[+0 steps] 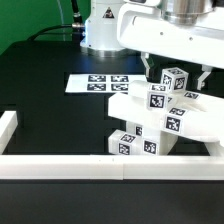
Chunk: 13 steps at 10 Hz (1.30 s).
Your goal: Assemble chair
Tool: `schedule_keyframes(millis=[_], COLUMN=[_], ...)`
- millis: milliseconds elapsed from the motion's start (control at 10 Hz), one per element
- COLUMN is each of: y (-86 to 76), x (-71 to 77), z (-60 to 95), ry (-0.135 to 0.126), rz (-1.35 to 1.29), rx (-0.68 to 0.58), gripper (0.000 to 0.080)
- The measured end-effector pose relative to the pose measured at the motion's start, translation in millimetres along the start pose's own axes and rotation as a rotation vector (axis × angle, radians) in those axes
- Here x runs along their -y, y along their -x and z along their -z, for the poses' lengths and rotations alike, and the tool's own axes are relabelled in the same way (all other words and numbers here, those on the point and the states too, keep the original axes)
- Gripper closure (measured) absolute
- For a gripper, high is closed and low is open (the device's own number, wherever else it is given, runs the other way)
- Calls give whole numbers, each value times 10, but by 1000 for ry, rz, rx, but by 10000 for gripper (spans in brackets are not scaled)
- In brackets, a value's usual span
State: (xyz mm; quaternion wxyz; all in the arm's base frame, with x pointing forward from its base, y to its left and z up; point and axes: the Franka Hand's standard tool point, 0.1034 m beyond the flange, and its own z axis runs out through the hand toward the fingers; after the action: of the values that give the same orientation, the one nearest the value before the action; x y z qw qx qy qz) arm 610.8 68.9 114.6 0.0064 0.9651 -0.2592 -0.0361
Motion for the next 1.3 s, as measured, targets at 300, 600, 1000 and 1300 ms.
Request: schedule_keyframes(millis=[300,600,1000,1300], y=[-3,-10,-30,-54], x=[10,-1,-29,-69], z=[2,1,-1,-11], ry=[-1,0,7,14], rz=[220,411,610,723], rx=[-4,-4,-5,-4], gripper=[151,151,151,151])
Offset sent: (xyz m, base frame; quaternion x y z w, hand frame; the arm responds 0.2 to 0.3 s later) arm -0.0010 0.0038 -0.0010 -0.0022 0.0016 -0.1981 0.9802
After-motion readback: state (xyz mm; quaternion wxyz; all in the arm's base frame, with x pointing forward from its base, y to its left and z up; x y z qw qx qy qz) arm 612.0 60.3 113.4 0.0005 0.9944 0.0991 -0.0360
